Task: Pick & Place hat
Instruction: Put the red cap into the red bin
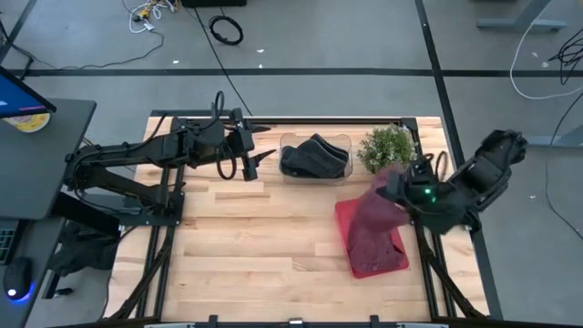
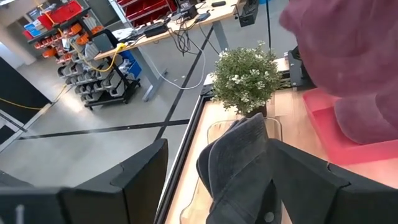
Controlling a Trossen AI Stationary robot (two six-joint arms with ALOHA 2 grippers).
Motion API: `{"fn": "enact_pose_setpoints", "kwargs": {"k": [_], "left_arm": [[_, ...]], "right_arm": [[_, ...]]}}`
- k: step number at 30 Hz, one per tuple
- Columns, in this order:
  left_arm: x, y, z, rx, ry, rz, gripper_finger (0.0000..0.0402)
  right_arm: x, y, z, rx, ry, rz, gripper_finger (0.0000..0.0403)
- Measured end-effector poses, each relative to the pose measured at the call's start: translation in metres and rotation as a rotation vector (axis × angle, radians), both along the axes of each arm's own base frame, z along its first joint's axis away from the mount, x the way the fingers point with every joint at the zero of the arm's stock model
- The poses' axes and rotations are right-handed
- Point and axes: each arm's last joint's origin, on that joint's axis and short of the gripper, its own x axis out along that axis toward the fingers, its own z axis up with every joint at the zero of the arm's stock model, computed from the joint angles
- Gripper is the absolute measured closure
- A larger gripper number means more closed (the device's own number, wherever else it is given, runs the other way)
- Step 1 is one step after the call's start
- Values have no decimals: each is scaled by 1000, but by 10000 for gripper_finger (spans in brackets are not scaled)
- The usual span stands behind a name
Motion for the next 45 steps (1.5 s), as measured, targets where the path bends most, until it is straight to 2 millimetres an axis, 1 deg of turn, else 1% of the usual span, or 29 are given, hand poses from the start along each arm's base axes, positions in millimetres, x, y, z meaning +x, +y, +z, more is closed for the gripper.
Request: {"fn": "enact_pose_setpoints", "kwargs": {"k": [2,4,11,21,34,37,40,43,45], "left_arm": [[0,0,0,-10,-5,3,124],[0,0,0,-18,-8,5,124],[0,0,0,-18,-12,5,124],[0,0,0,-19,-14,5,124],[0,0,0,-34,-20,10,124],[0,0,0,-34,-20,9,124],[0,0,0,-34,-20,9,124],[0,0,0,-34,-19,9,124],[0,0,0,-33,-19,9,124]], "right_arm": [[-1,-1,-6,25,108,28,398],[1,1,-10,36,172,27,398],[15,10,-19,-1,204,1,398],[26,14,-27,-31,245,-21,397],[55,23,-49,-97,340,-62,395],[60,24,-61,-112,389,-71,395],[60,24,-78,-115,463,-80,395],[61,23,-91,-119,483,-94,395],[63,22,-96,-116,485,-103,395]]}}
